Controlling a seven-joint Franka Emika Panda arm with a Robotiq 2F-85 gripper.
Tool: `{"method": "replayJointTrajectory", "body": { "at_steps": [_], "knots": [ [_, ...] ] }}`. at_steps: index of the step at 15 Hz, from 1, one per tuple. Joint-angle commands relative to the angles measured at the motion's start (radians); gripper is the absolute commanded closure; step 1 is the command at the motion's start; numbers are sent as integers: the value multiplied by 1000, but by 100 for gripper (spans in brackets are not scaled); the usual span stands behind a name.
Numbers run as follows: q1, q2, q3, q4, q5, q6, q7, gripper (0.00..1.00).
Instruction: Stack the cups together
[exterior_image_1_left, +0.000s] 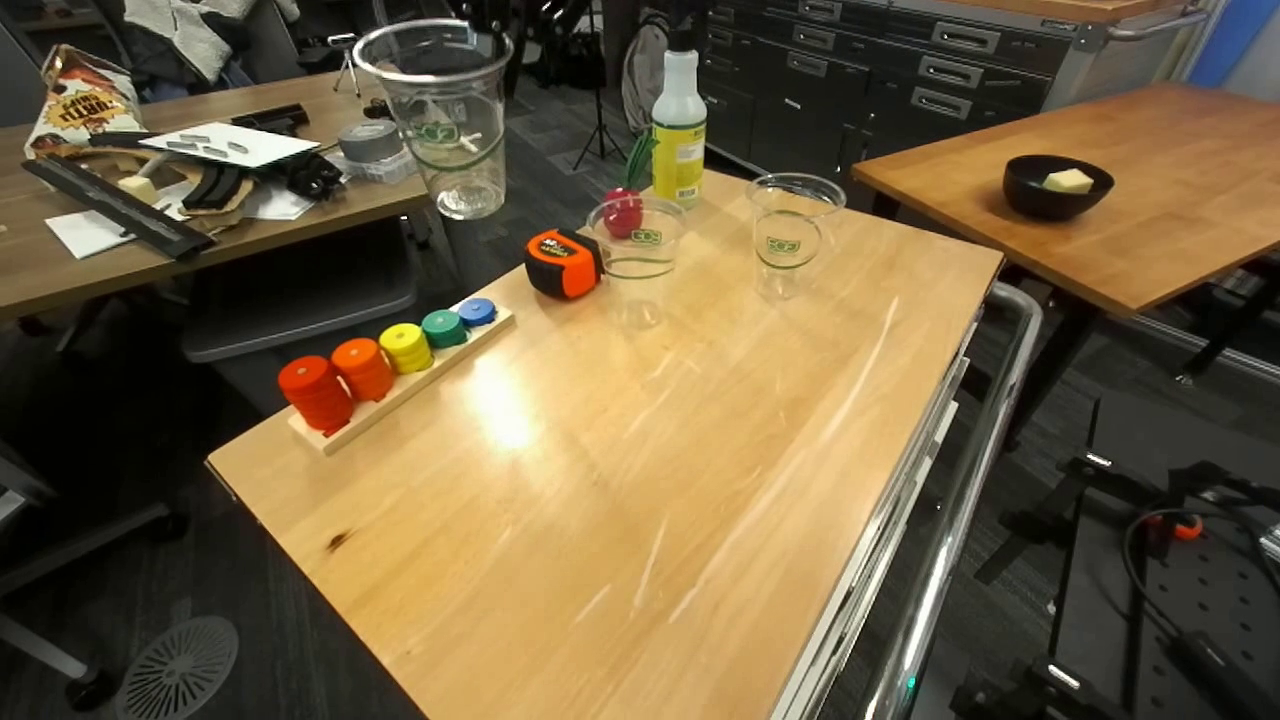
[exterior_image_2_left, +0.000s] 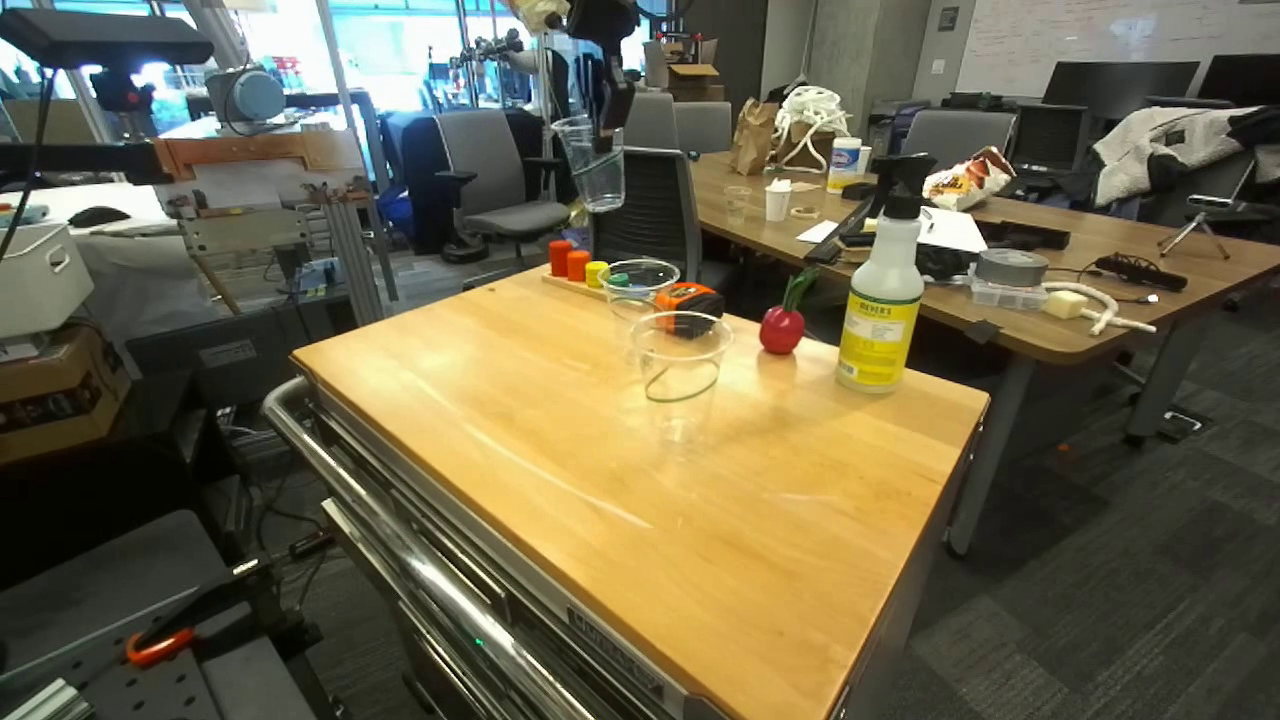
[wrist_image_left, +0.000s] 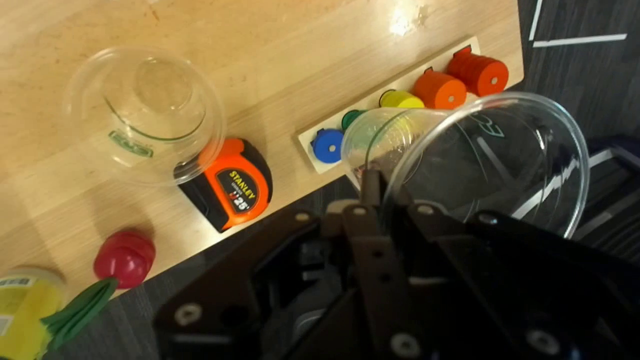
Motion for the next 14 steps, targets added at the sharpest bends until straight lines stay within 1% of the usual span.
{"method": "replayJointTrajectory", "body": {
  "at_steps": [1, 3, 6, 9, 14],
  "knots": [
    [7, -110, -24, -85, -98, -4, 106, 97],
    [-1, -149, -29, -128, -151, -19, 155, 97],
    [-22, -192, -32, -195, -176, -40, 185, 96],
    [-53, -214, -35, -257, -153, -19, 176, 96],
    [-102, -206, -43, -326, -123, 64, 149, 96]
  ]
}}
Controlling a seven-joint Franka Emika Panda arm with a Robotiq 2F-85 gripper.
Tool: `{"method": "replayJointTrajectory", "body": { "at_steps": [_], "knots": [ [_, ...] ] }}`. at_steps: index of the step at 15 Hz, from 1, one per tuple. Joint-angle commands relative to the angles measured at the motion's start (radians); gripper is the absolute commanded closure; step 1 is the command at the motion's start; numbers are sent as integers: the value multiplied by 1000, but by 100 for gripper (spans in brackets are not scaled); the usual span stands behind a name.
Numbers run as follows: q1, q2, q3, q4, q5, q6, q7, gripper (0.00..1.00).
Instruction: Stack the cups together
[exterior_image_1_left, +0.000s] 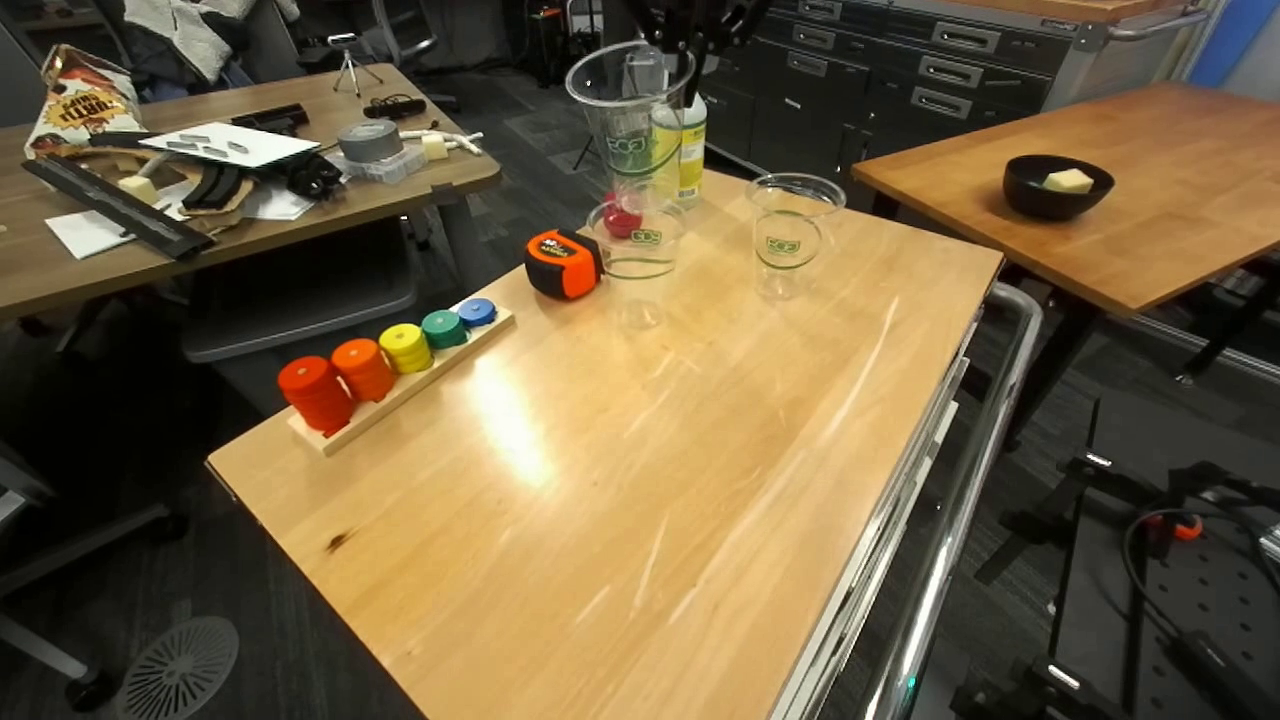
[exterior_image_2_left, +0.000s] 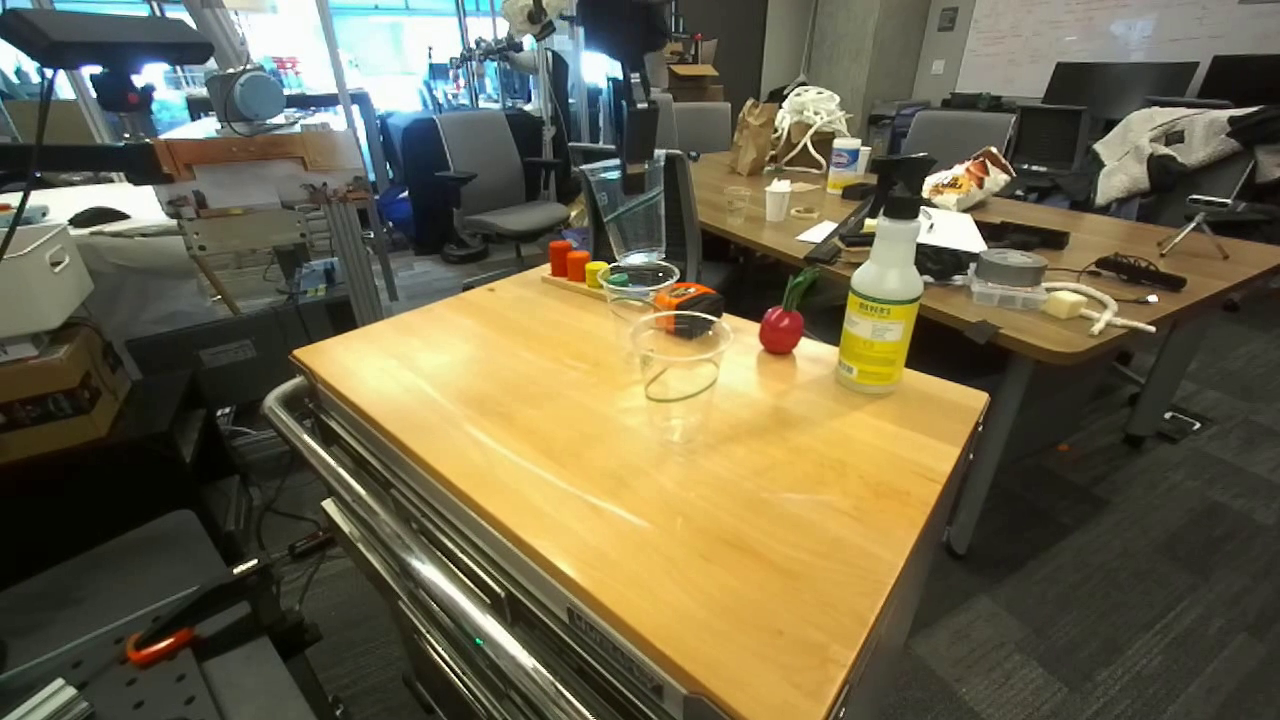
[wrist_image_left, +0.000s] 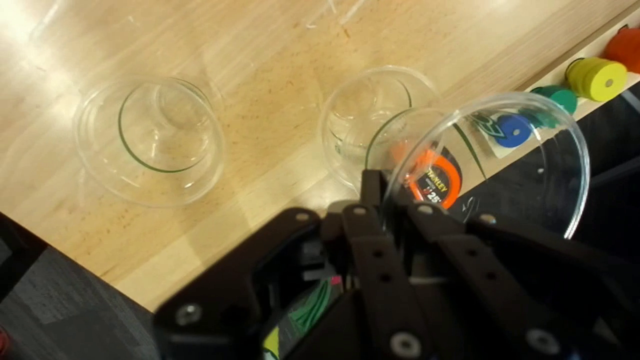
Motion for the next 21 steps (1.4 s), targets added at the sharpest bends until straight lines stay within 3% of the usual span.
{"method": "replayJointTrajectory", "body": {
  "at_steps": [1, 9, 11, 20, 21],
  "knots": [
    [-28, -24, -4, -69, 57, 77, -28, 96],
    [-34, 6, 10, -127, 198, 148, -133, 96],
    [-29, 12, 13, -136, 186, 162, -143, 69],
    [-3, 10, 19, -150, 82, 167, -130, 2],
    [-1, 15, 19, -153, 68, 166, -128, 0]
  ]
}}
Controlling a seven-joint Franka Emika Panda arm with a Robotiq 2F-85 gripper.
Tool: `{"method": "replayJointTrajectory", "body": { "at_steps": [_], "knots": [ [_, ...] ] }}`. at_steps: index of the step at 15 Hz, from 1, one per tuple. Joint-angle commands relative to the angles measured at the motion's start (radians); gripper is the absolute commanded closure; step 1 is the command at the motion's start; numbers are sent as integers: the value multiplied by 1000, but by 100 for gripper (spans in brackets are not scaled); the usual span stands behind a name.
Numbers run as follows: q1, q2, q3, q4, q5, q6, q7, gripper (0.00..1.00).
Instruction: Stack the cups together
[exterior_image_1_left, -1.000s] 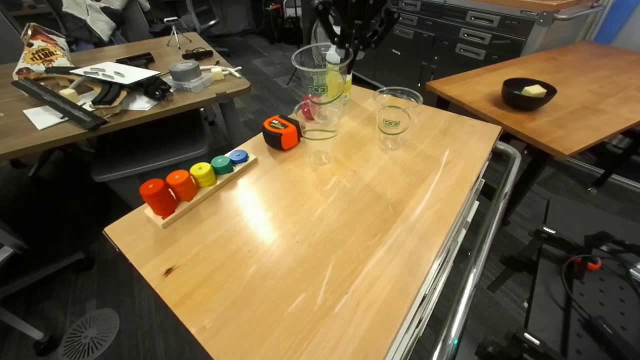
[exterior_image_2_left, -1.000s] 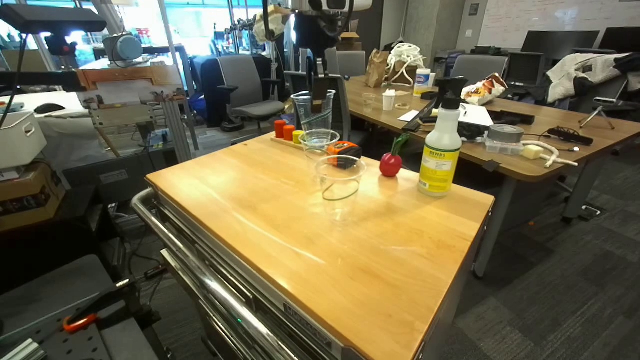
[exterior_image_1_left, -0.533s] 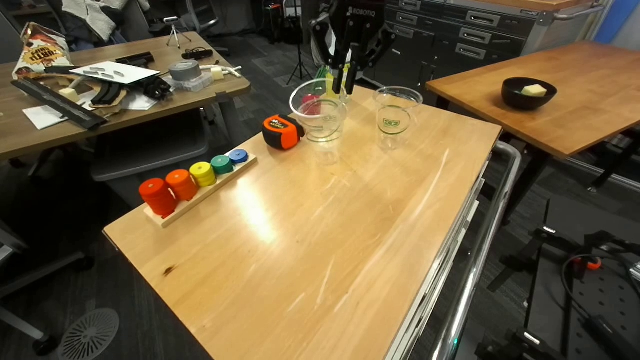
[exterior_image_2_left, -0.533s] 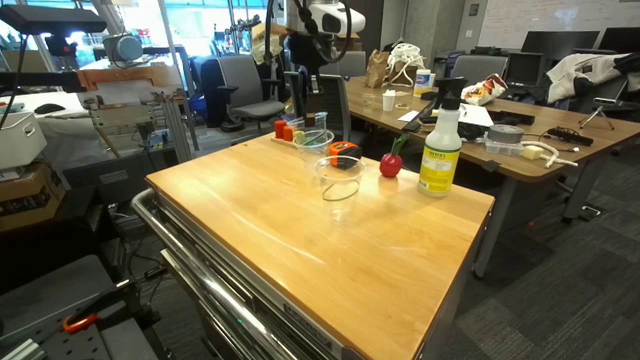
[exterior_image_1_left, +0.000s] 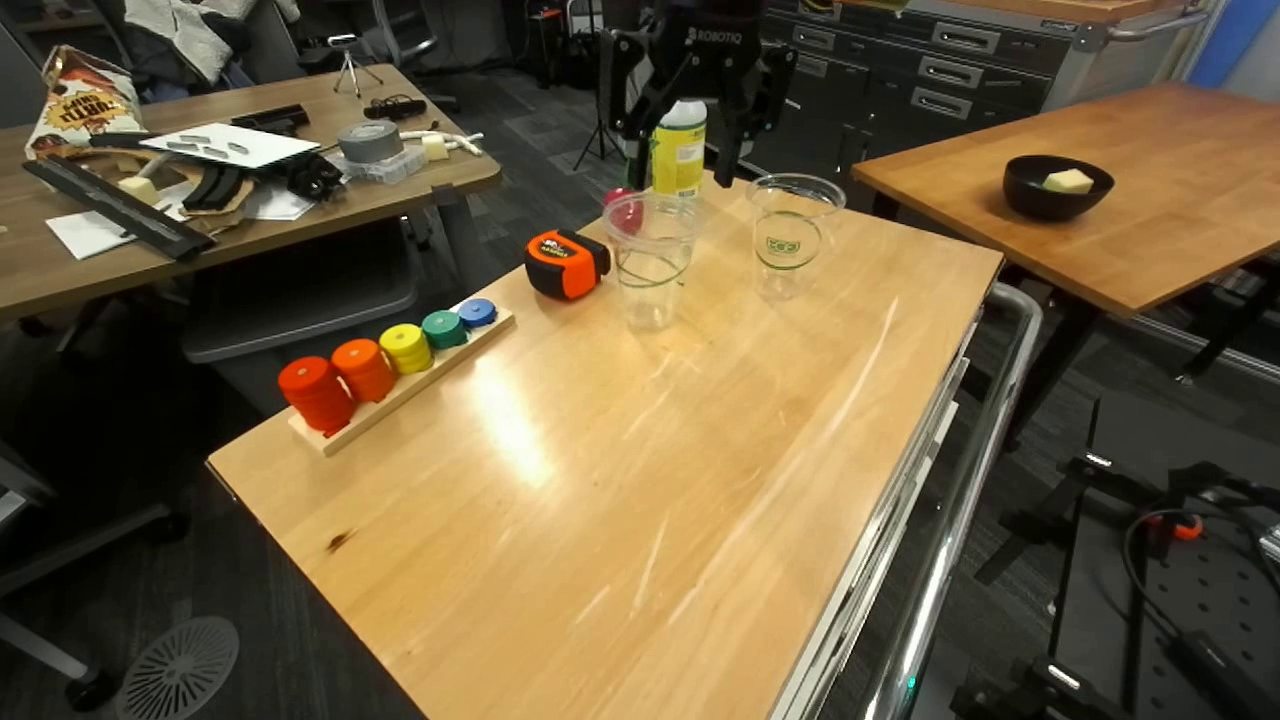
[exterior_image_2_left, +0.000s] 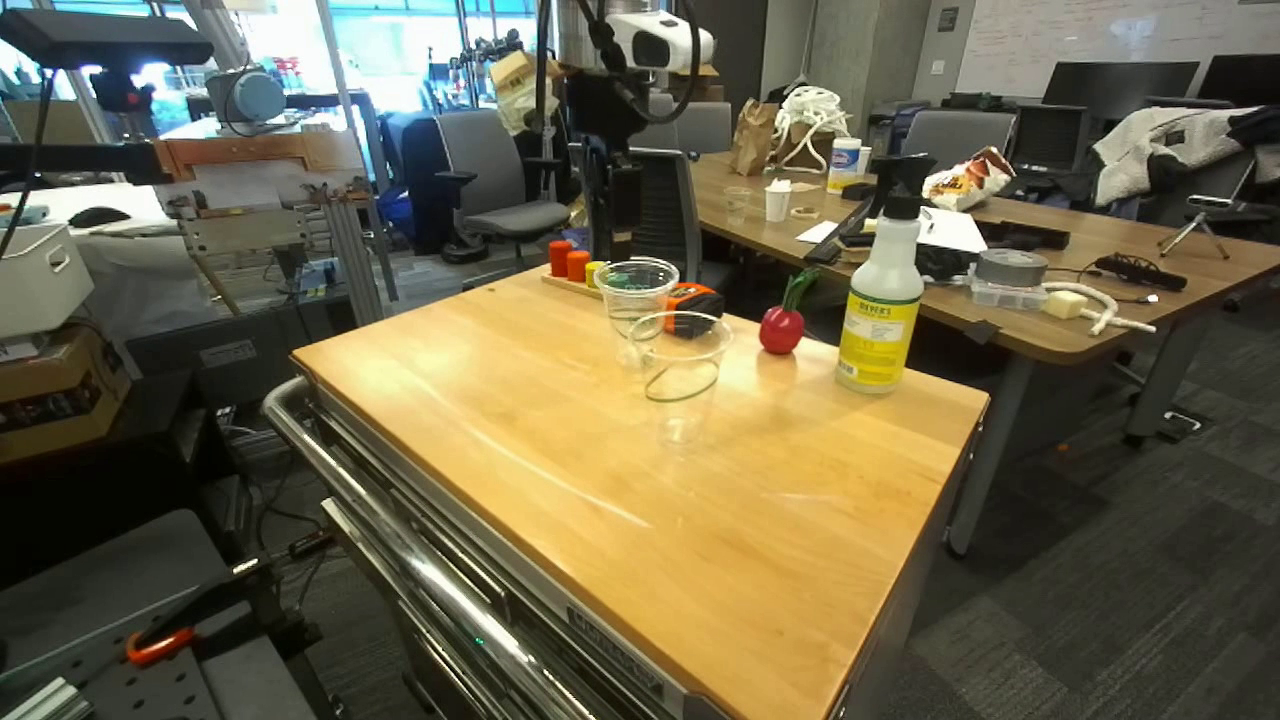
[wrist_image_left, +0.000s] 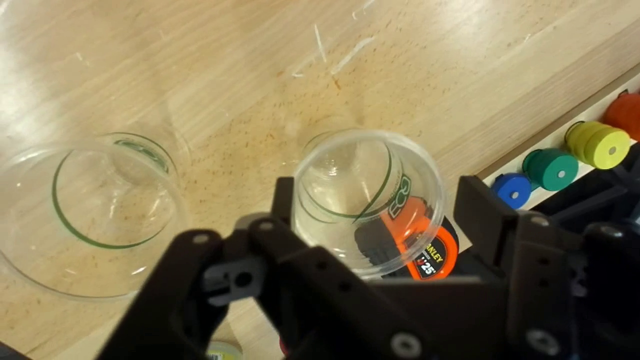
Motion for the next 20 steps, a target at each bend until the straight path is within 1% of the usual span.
{"method": "replayJointTrajectory", "body": {
  "at_steps": [1, 4, 7, 13, 14, 15, 20],
  "knots": [
    [10, -3, -2, -22, -62, 14, 11, 0],
    [12, 17, -5, -33, -114, 7, 21, 0],
    [12, 49, -9, -30, -130, 12, 21, 0],
    [15, 121, -19, 18, -117, 32, 33, 0],
    [17, 130, -22, 27, -116, 38, 41, 25],
    [21, 140, -27, 35, -129, 44, 58, 26],
    [41, 189, -56, 96, -204, 90, 163, 67]
  ]
}}
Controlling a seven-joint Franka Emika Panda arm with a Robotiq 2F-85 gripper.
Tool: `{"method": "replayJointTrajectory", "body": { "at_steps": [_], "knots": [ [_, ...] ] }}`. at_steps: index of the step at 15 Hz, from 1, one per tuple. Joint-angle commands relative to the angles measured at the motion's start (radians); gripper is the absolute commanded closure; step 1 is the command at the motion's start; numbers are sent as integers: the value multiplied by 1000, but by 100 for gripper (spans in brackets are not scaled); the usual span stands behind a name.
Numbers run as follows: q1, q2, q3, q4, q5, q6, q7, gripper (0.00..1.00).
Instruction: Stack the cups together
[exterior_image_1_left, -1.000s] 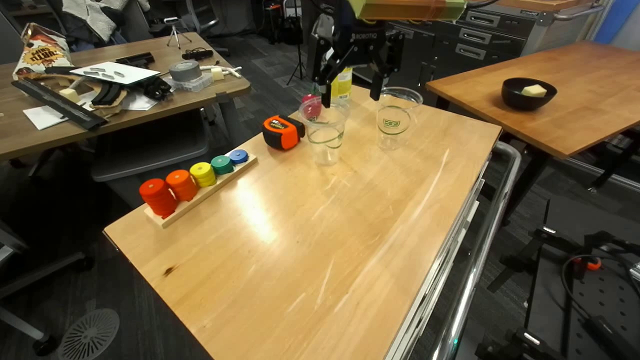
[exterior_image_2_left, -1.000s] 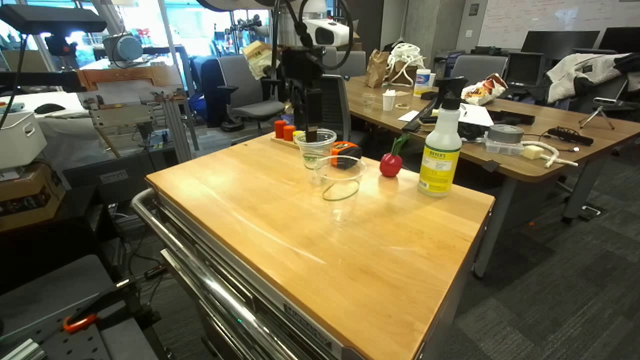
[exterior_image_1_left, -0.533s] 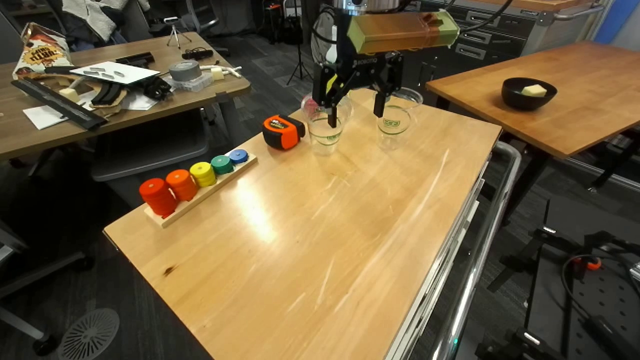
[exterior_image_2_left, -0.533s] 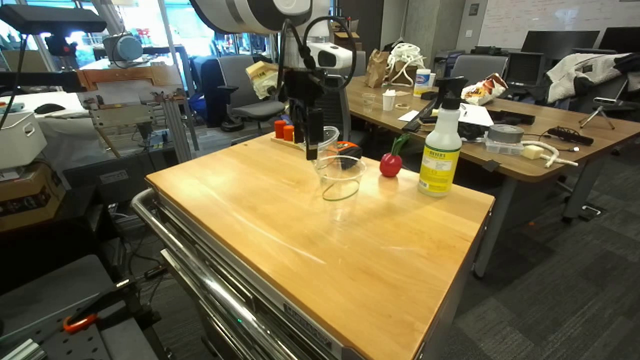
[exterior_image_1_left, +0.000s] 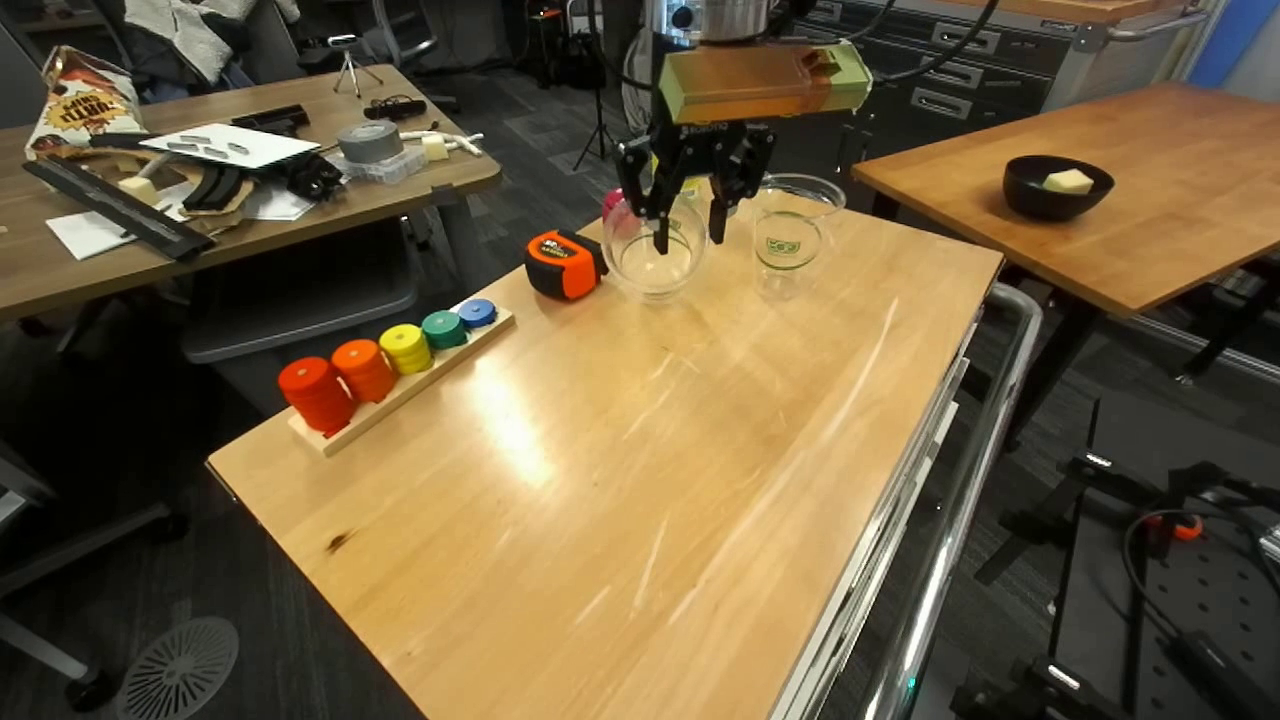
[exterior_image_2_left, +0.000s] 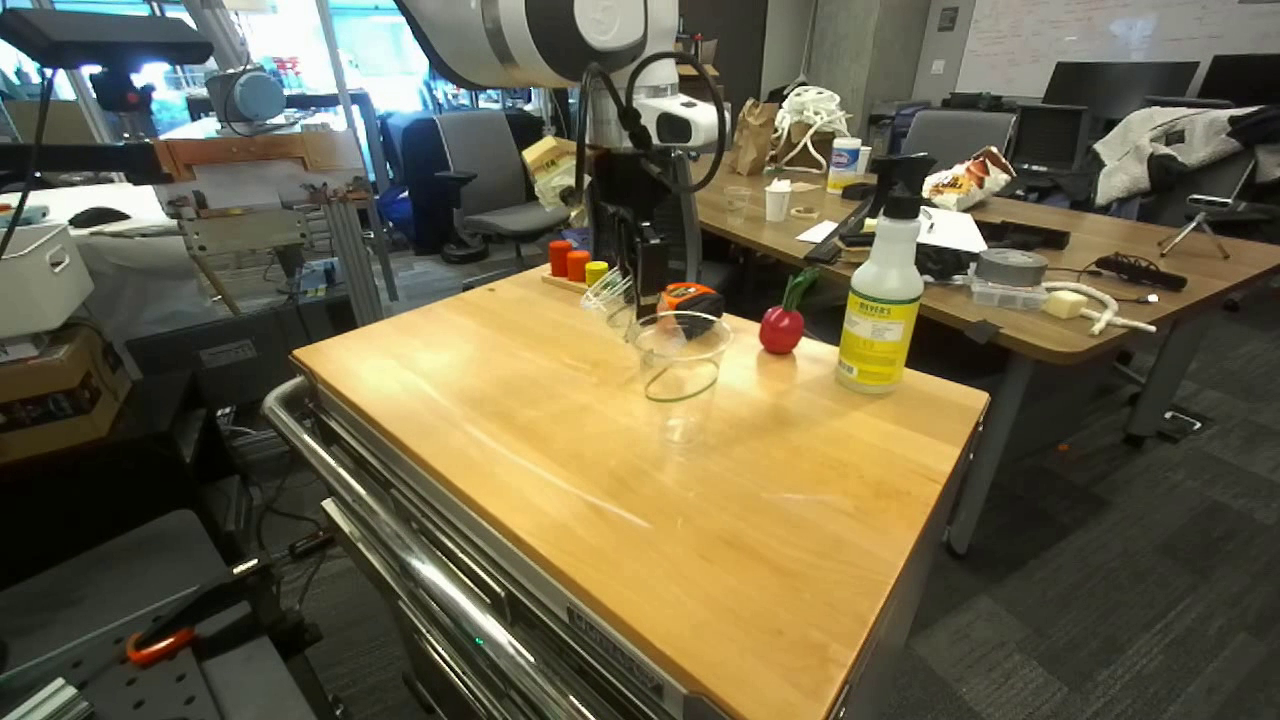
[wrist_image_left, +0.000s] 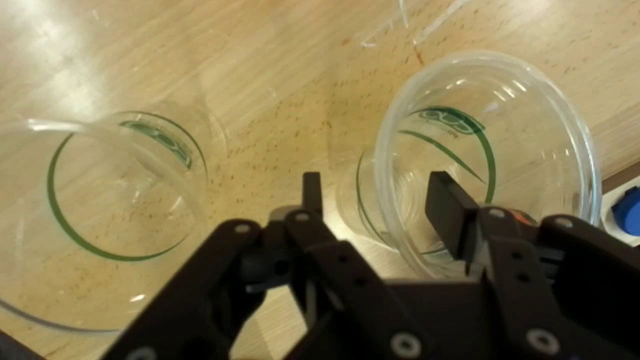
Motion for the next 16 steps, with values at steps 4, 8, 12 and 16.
{"method": "replayJointTrajectory", "body": {
  "at_steps": [4, 8, 12, 16],
  "knots": [
    [40, 65, -35, 90, -54, 29, 112, 97],
    [18, 51, -13, 101, 40, -16, 98, 96],
    [-24, -29, 5, 80, 224, -55, 48, 96],
    [-47, -198, -6, 18, 344, -68, 8, 97]
  ]
}}
